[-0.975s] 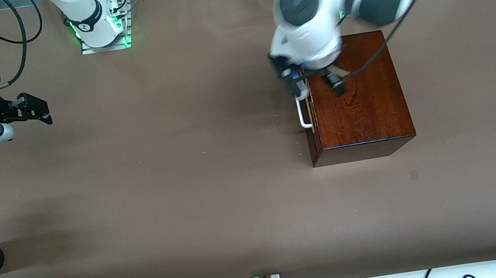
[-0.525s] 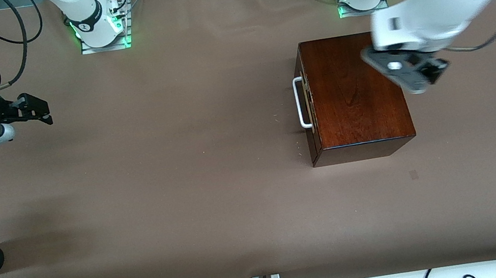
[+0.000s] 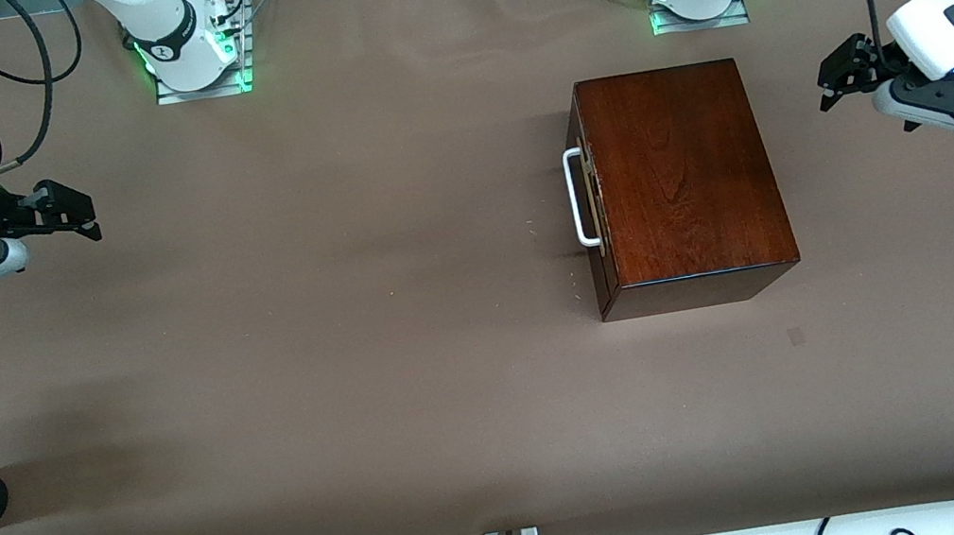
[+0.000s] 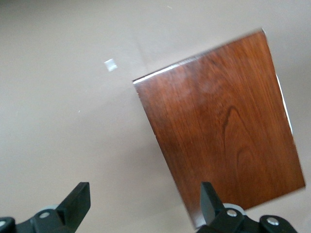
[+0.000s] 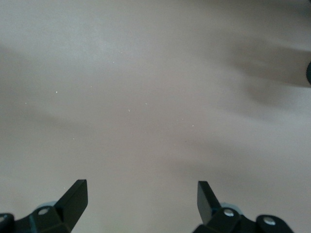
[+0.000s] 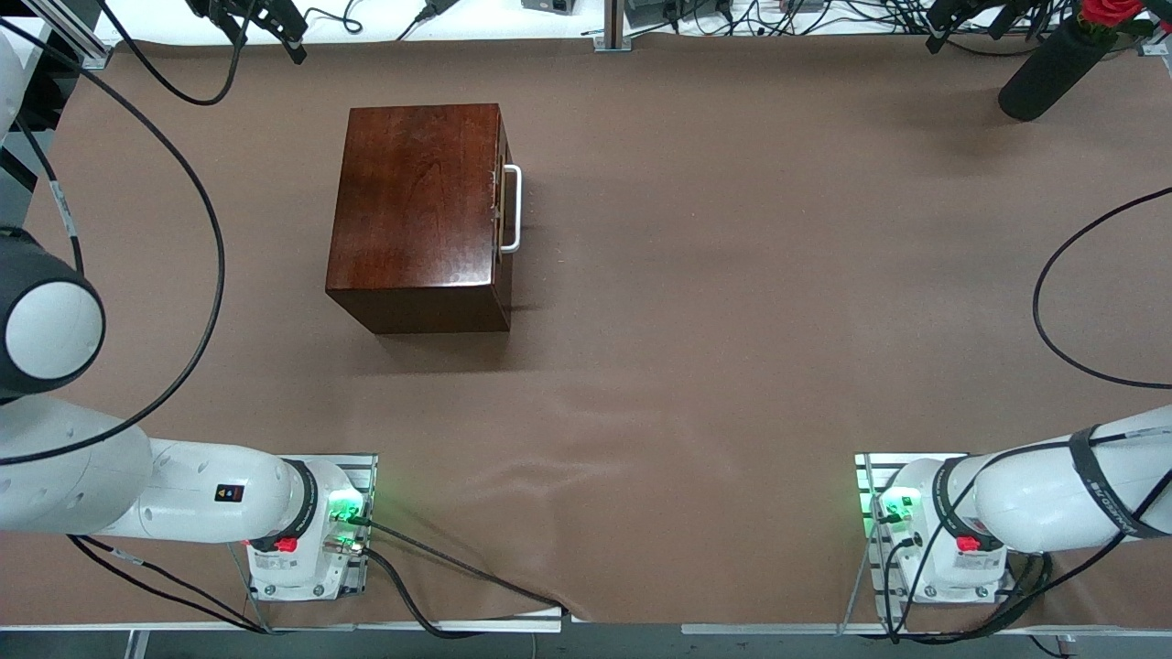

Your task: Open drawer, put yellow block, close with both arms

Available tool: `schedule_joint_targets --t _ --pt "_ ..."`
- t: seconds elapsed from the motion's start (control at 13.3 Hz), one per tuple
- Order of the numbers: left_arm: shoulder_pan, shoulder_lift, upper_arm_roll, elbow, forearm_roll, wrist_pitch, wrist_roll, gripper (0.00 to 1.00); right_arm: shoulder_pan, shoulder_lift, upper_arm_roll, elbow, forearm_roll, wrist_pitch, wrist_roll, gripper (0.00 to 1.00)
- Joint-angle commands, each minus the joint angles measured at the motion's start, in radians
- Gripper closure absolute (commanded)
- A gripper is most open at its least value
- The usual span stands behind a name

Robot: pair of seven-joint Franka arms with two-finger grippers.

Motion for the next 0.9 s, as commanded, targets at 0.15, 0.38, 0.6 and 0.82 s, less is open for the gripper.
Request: schedule_joint_targets --t 0.15,0.38,0.6,0.82 --pt "-0.001 -0.092 0.005 -0.119 -0.018 0.073 -0.172 0.00 0.003 0.002 0.001 0.011 -0.018 0.001 0.002 0.00" --pt "-0.001 -0.075 0.001 -0.100 -0.016 0.059 -0.172 0.00 0.003 0.002 0.001 0.011 -0.018 0.000 0.002 0.00" --pt "0.013 -0.061 0.004 -0.085 -0.018 0.019 -0.168 0.00 0.003 0.002 0.001 0.011 -0.018 0.001 0.002 0.00" --pt "0.013 -0.050 -0.005 -0.065 -0.006 0.019 -0.174 0.00 0.003 0.002 0.001 0.011 -0.018 0.001 0.002 0.00"
